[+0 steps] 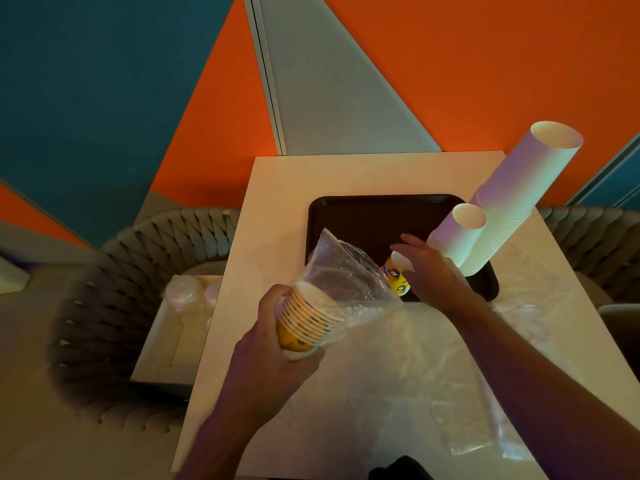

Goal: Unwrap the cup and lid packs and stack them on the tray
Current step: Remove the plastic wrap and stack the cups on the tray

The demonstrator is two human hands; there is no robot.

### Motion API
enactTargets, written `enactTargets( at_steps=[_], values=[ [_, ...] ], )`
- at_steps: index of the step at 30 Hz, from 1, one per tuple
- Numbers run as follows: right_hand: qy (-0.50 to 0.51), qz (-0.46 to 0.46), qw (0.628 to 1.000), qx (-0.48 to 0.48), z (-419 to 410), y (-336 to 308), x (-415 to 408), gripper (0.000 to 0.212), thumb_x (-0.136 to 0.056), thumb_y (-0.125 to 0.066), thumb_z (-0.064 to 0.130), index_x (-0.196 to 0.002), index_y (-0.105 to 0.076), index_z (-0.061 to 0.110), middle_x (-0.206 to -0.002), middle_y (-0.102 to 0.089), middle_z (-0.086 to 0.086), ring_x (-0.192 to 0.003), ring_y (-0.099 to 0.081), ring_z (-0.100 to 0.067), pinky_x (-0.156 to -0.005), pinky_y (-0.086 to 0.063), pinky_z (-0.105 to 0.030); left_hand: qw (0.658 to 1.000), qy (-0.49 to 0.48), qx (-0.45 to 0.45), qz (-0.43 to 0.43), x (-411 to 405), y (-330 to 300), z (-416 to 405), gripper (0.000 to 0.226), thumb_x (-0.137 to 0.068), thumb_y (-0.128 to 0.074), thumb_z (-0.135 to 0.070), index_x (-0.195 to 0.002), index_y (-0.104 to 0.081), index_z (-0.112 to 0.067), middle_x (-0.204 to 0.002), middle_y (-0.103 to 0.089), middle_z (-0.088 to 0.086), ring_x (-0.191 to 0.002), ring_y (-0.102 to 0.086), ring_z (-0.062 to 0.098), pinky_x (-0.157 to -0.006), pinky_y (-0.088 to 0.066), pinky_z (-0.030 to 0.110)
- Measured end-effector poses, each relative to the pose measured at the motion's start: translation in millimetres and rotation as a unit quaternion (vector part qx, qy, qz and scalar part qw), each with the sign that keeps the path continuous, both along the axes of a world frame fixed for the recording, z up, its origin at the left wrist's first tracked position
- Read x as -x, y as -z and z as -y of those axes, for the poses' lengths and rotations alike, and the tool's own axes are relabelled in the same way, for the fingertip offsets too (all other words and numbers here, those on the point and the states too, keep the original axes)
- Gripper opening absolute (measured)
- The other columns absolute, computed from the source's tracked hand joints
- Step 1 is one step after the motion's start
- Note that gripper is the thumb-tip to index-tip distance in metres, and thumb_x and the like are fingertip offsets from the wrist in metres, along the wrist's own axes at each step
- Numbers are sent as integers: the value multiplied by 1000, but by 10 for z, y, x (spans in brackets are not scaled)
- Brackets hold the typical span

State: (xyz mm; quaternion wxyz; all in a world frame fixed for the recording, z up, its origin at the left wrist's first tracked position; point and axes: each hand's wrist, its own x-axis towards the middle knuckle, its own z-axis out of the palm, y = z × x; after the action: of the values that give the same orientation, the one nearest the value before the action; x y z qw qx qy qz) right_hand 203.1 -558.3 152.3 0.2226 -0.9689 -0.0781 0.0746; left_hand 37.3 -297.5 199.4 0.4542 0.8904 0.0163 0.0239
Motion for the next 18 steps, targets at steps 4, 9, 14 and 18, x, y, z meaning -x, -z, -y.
enactTargets(
  at_steps=[4,9,14,18],
  values=[
    [22,128,985,-109,32,-318,132,33,-88,-54,-9,-97,-70,19,-108,-69,1,-96,-66,-16,-74,-49,-26,1000,5,-1,-7,11,-14,118,90,-72,-87,-35,-117,-20,-74,-113,-49,-48,-98,-60,-11,-75,-57,20],
    [-42,37,944,-326,53,-864,464,45,-81,-51,-14,-72,-70,26,-68,-70,6,-63,-63,-8,-62,-48,-18,1000,-3,1,-10,0,15,282,92,-73,-87,-34,-115,-17,-78,-111,-56,-31,-99,-63,-1,-74,-56,19],
    [-176,-43,934,-308,17,-842,549,38,-90,-66,-1,-86,-77,35,-71,-71,9,-63,-64,-9,-60,-47,-23,1000,13,5,-3,-4,5,449,92,-75,-85,-35,-116,-17,-81,-114,-54,-39,-103,-58,-11,-71,-54,14],
    [-195,-104,927,-304,27,-787,584,14,-92,-75,27,-104,-79,23,-90,-76,10,-85,-72,-7,-74,-56,-28,999,31,-2,6,-5,-22,576,88,-76,-84,-32,-118,-22,-79,-116,-50,-42,-103,-58,-11,-75,-56,20]
  ],
)
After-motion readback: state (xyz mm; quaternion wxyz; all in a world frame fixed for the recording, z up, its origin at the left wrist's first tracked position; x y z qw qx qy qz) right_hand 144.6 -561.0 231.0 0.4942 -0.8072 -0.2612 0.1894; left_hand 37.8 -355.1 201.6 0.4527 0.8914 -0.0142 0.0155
